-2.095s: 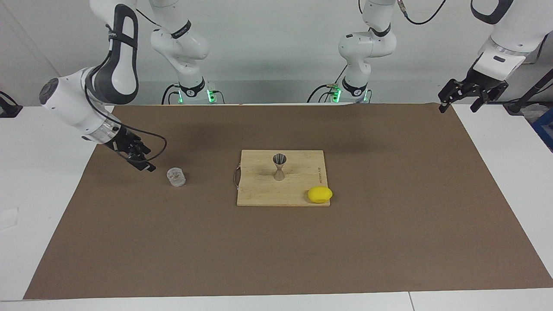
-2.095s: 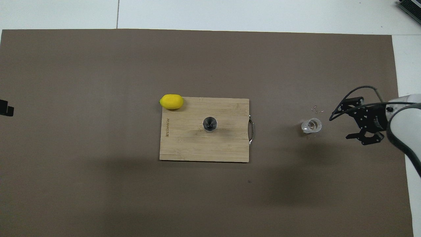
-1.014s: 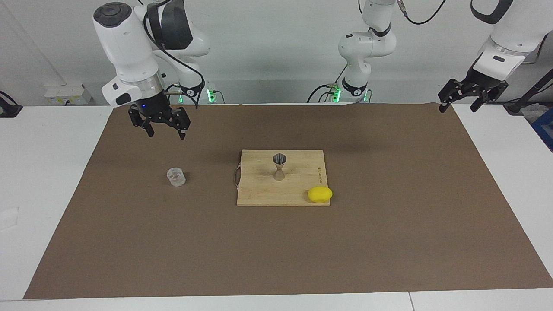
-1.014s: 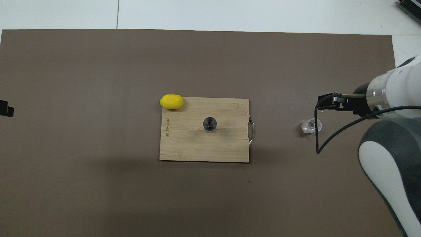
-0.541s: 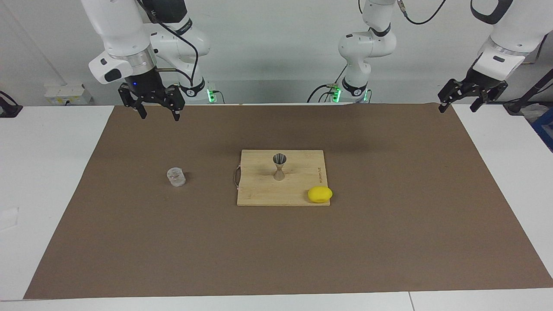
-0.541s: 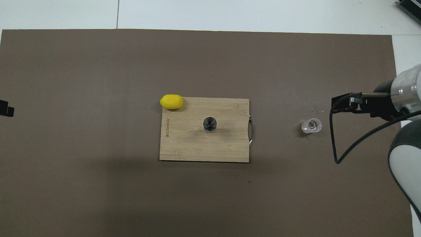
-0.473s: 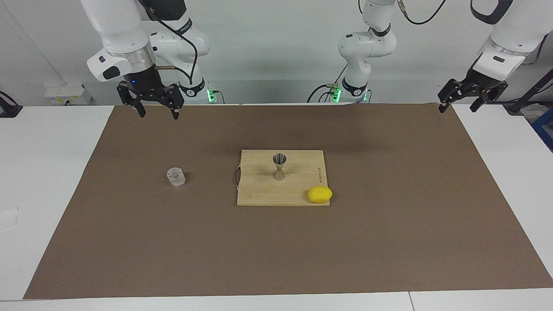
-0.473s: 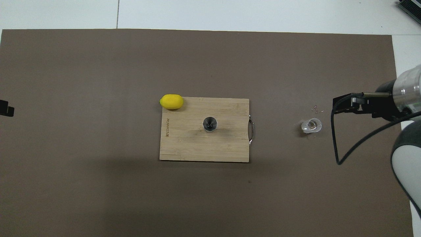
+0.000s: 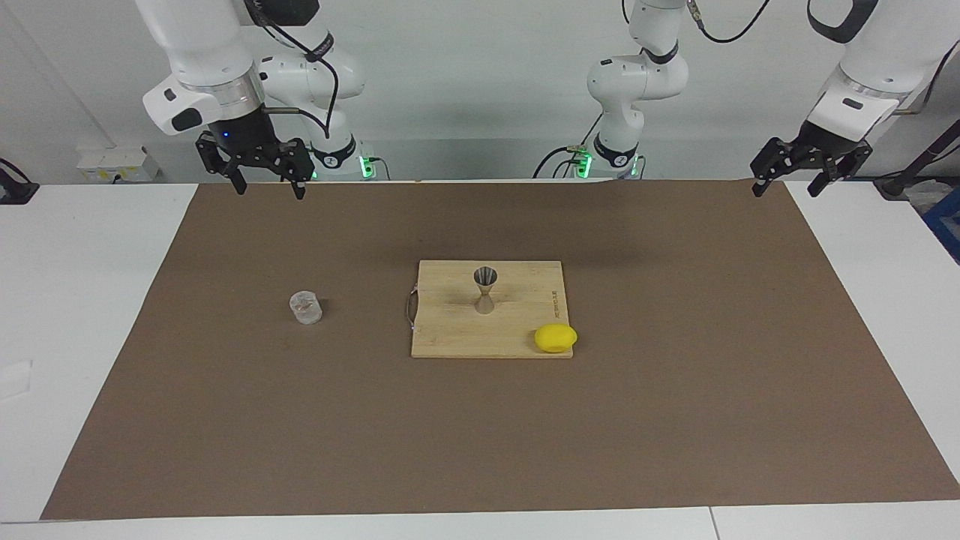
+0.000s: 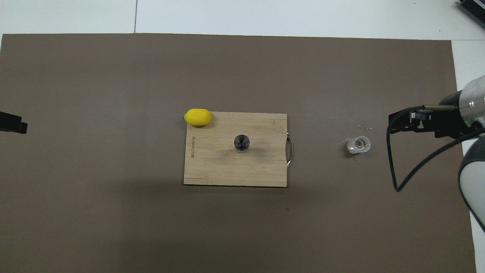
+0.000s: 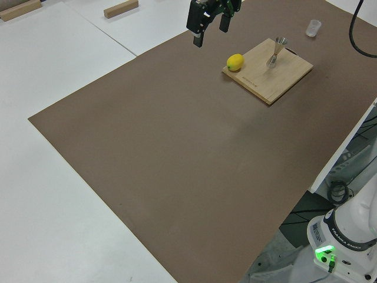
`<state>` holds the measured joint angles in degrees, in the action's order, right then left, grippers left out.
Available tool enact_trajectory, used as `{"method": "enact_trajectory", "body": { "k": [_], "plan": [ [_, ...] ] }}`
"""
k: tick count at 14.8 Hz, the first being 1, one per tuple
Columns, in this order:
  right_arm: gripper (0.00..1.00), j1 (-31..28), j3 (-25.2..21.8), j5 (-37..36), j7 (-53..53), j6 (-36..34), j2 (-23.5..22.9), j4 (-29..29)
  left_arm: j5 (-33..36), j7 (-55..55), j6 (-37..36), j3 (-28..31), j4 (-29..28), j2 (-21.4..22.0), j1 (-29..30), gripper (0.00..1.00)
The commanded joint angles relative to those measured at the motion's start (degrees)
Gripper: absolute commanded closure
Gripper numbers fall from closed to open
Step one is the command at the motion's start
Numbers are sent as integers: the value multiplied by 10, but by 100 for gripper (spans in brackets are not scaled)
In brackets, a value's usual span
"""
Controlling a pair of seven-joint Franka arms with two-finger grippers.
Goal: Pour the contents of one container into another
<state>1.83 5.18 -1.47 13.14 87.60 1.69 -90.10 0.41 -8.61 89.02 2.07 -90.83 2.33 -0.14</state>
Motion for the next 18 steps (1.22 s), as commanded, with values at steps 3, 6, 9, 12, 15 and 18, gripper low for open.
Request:
{"method": "enact_trajectory", "body": {
  "k": [3,6,9,12,15,18],
  "plan": [
    [5,-9,1,-6,-32,-18,-11,18,10,10,2,3,-12,13,-17,0],
    [1,-9,1,-3,-27,-16,-10,14,7,8,4,2,-10,13,-18,0],
    [0,-10,0,-2,-27,-15,-5,3,7,6,5,1,-12,14,-29,0],
    [0,-9,0,-2,-28,-11,-3,0,7,3,3,1,-12,14,-29,0],
    [0,-9,0,-2,-27,-11,-1,-4,7,5,-4,2,-13,14,-30,0],
    [0,-9,0,-2,-25,-10,-1,-5,7,5,-5,2,-13,14,-26,0]
  ]
}}
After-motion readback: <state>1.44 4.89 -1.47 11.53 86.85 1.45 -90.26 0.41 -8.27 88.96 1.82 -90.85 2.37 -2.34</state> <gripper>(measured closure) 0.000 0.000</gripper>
